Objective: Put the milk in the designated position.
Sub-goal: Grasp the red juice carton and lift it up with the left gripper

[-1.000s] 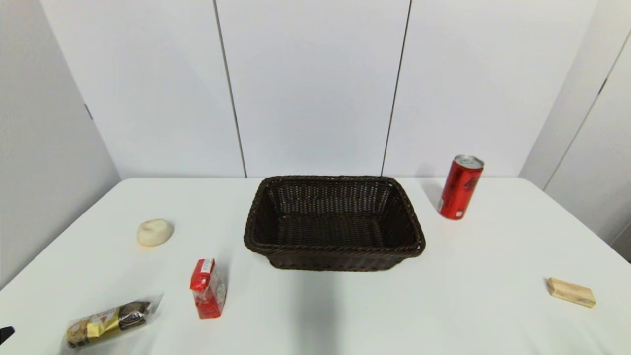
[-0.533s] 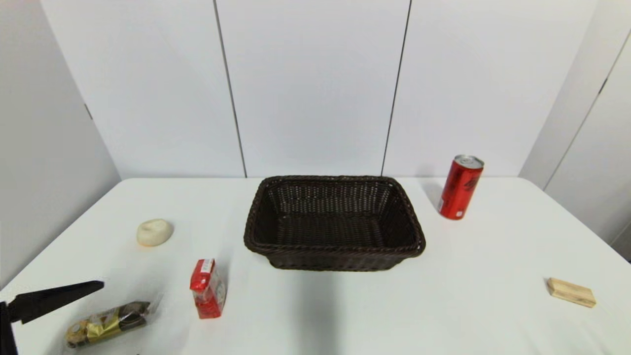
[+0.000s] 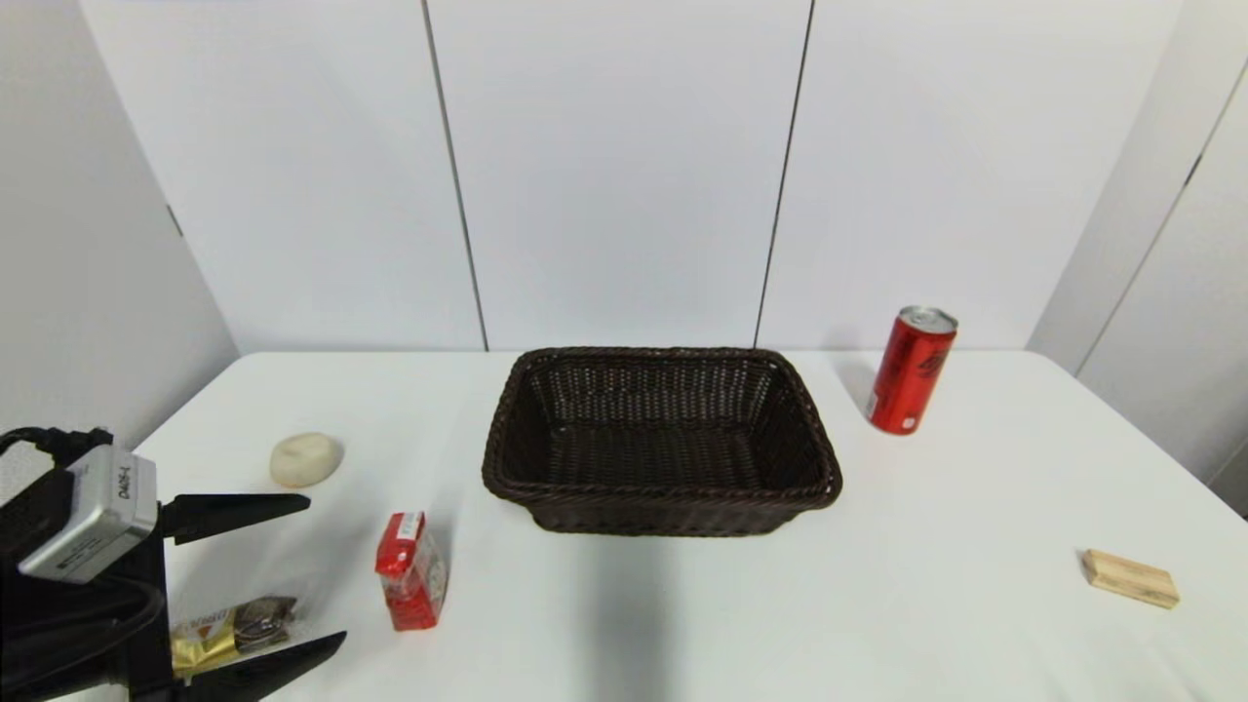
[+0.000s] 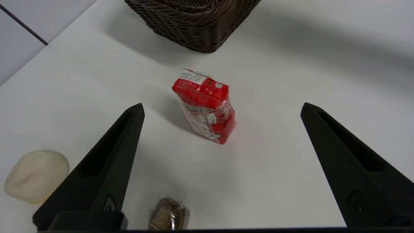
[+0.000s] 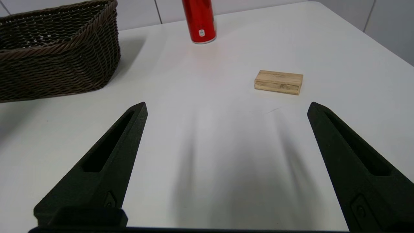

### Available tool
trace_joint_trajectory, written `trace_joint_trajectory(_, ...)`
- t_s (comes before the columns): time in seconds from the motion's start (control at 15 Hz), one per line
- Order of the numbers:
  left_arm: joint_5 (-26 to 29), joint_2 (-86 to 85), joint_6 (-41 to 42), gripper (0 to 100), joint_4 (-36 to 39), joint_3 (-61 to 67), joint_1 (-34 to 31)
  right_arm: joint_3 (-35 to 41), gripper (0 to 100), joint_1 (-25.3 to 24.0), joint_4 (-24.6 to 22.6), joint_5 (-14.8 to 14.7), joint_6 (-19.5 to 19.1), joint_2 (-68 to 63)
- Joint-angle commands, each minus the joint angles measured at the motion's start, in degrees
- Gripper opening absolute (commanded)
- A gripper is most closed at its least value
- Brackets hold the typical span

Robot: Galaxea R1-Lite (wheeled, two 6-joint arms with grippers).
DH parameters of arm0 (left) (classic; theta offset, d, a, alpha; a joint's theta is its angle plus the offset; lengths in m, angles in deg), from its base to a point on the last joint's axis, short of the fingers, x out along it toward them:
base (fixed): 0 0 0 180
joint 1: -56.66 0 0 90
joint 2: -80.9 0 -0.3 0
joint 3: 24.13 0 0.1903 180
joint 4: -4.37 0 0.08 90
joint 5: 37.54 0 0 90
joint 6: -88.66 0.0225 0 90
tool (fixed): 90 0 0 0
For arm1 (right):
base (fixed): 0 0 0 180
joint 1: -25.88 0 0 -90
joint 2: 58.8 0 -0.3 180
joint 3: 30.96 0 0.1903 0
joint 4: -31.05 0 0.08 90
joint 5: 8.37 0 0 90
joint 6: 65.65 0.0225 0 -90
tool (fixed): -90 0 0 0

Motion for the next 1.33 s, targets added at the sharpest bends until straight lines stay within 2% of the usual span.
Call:
trace_joint_trajectory(0.07,4.19,9.24,3.56,100,1.32,-0.13,0.05,0.00,100,-0.01,0.02,-0.01,0.08,-0.07)
trace_joint_trajectory(0.4,5.95,18.64,7.86,100,1.41,-2.77,0.05,0.00,100,-0.01,0.02,-0.01,0.08,-0.07)
trace_joint_trajectory(0.87,5.95,30.77,8.04,100,1.41,-9.63,0.14,0.00,100,-0.01,0.02,-0.01,0.08,-0.07)
trace_joint_trajectory(1.33,7.09,35.08,9.62,100,1.41,-11.82,1.37,0.00,100,-0.01,0.02,-0.01,0.08,-0.07)
